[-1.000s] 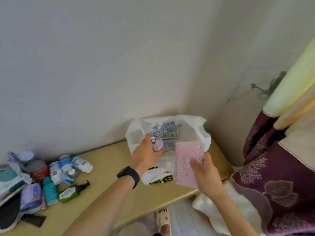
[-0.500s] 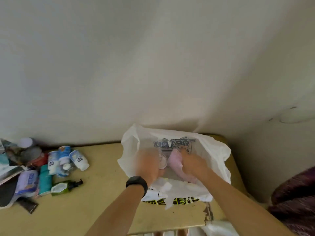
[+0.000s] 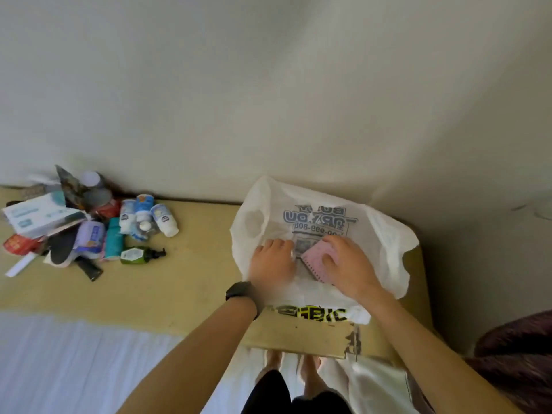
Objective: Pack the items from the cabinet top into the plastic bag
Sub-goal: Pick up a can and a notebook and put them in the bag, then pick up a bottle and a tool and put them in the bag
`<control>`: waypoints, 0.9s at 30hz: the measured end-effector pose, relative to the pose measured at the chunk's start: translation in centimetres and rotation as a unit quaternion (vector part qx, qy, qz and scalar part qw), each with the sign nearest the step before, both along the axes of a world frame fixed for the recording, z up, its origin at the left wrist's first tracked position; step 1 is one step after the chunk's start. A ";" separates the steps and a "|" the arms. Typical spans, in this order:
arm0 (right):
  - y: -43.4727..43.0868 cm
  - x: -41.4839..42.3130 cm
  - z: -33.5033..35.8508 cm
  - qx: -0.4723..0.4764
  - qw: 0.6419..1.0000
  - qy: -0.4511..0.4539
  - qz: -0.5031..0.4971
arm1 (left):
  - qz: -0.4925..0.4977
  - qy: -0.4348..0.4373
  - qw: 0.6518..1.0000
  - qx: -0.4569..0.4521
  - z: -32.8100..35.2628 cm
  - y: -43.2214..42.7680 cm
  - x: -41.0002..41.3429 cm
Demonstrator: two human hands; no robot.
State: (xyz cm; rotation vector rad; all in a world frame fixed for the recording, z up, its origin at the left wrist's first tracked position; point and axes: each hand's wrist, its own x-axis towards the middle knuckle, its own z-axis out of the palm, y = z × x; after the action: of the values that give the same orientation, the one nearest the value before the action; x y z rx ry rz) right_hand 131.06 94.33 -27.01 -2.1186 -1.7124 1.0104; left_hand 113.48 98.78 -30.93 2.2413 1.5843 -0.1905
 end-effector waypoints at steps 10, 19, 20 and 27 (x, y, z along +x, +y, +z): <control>-6.9 -8.4 7.7 0.211 0.973 0.095 0.021 | 0.143 -0.064 0.984 0.087 9.1 -7.4 -11.8; -11.6 -25.0 7.4 0.226 0.957 0.027 0.180 | 0.264 -0.052 0.961 0.063 9.9 -18.4 -29.2; -12.6 -27.3 7.2 0.225 0.955 0.020 0.191 | 0.269 -0.058 0.960 0.059 9.9 -19.7 -31.2; -18.2 -39.3 6.3 0.209 0.950 0.020 0.230 | 0.315 -0.043 0.946 0.060 10.7 -28.6 -42.9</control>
State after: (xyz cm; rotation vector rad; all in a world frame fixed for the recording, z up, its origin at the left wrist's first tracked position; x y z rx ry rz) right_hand 91.78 76.13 -20.74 -1.4638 -2.2205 0.6930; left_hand 70.59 70.21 -20.27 1.6739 2.2084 0.1841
